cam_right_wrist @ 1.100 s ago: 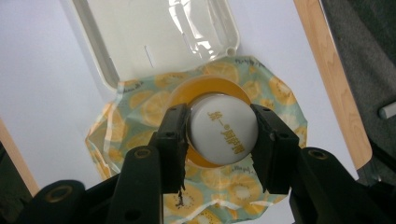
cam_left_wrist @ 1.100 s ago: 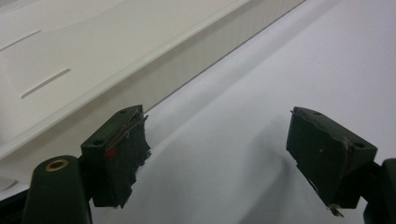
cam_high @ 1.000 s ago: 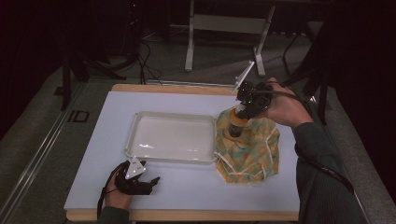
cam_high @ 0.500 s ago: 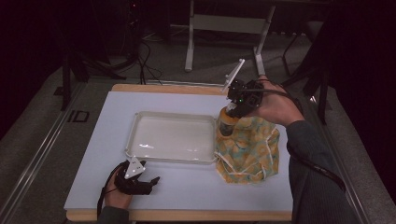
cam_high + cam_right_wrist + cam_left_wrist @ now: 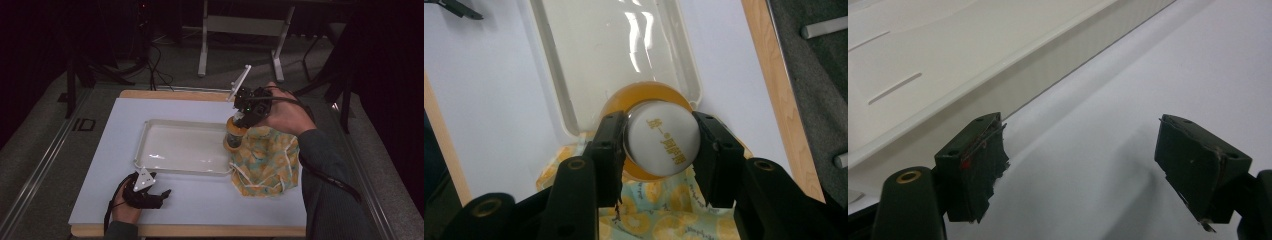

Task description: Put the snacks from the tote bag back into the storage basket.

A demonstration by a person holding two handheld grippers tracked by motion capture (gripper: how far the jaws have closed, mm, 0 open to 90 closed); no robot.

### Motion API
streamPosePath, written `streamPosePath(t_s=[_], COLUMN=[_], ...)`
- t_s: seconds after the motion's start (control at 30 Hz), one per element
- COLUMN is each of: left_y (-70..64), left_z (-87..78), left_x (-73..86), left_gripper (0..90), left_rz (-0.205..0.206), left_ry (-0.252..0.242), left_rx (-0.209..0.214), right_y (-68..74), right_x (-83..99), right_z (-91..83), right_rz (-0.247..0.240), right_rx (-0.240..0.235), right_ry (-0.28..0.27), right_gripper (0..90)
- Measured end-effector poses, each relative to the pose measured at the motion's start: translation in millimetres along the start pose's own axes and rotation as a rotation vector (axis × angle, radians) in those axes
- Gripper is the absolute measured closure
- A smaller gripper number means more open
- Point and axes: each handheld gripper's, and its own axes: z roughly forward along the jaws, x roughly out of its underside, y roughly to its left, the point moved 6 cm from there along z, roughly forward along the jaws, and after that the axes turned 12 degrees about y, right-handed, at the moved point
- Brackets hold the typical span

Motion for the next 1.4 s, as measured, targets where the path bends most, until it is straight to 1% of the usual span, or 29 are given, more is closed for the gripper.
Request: streamPosePath(t_s=[0.3,0.47,0.67,0.77,0.83,0.97,1.13,1.23,1.4], left_y=[0.4,0.3,0.0,0.1,0.1,0.2,0.3,0.4,0.3], left_z=[0.4,0.3,0.4,0.3,0.4,0.4,0.4,0.4,0.4], left_x=[-0.1,0.0,-0.1,-0.1,-0.1,0.0,0.0,-0.1,0.0], left_gripper=[20.3,20.3,20.3,20.3,20.3,20.3,20.3,20.3,20.3], left_rz=[-0.002,-0.002,-0.002,-0.001,-0.001,-0.002,-0.002,-0.002,-0.002], left_ry=[0.004,0.004,0.004,0.003,0.004,0.005,0.006,0.004,0.008], left_rx=[0.002,0.003,0.004,0.005,0.004,0.004,0.004,0.004,0.004], right_y=[7.2,11.1,16.9,17.5,18.1,18.7,19.6,21.8,24.0], right_x=[-10.2,-13.7,-16.9,-17.4,-18.2,-18.4,-18.4,-18.6,-18.7], right_z=[4.8,8.8,15.2,16.6,18.9,20.9,22.5,23.1,26.4], right_rz=[-0.01,0.013,0.036,0.043,0.062,0.079,0.072,0.081,0.095], right_rx=[0.0,-0.002,-0.013,-0.012,-0.015,-0.013,0.004,0.009,0.002], right_ry=[-0.002,-0.01,0.004,0.007,-0.001,-0.004,0.001,0.003,-0.007], right_gripper=[59.0,59.0,59.0,59.0,58.9,59.0,59.0,59.0,59.0])
